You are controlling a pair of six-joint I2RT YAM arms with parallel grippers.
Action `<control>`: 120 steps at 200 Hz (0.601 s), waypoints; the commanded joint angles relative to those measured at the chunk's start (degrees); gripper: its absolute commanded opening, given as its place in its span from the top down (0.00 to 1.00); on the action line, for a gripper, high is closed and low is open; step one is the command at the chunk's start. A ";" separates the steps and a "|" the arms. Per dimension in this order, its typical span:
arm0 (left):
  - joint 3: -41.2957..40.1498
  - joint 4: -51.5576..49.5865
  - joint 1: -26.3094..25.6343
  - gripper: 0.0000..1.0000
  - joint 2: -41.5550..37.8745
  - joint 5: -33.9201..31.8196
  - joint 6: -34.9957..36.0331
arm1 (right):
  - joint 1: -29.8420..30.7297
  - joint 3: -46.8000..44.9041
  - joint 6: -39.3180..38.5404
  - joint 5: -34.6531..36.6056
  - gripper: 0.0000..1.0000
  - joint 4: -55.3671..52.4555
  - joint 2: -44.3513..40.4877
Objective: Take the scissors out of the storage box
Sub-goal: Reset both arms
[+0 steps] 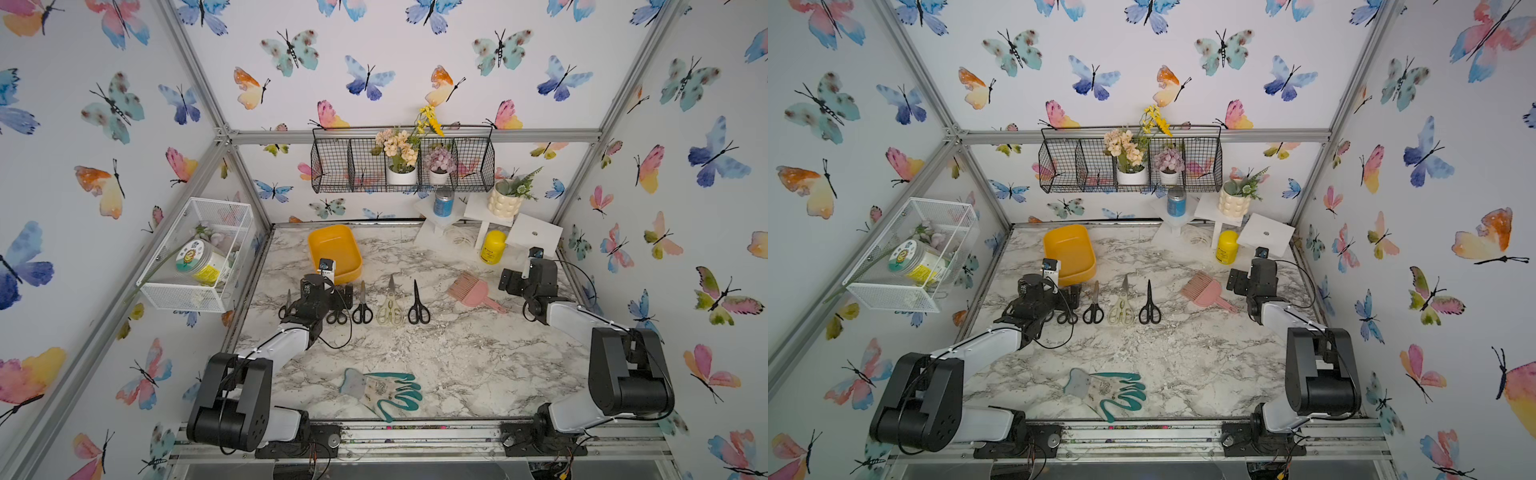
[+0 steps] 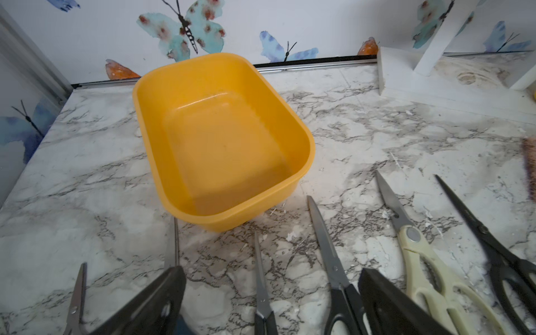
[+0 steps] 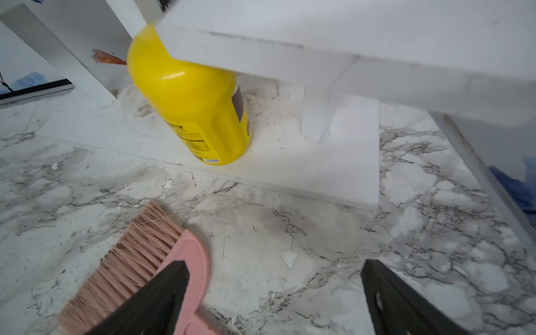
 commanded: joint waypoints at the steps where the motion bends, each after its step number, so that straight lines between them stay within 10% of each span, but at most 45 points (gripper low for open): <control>1: -2.63 6.04 1.85 0.01 -2.62 -1.04 -0.79 | 0.20 -3.62 -1.56 4.78 0.00 9.82 0.48; 120: -11.83 15.63 10.23 0.01 -7.33 2.43 -2.22 | 0.11 -31.00 -6.82 2.71 0.00 58.37 1.95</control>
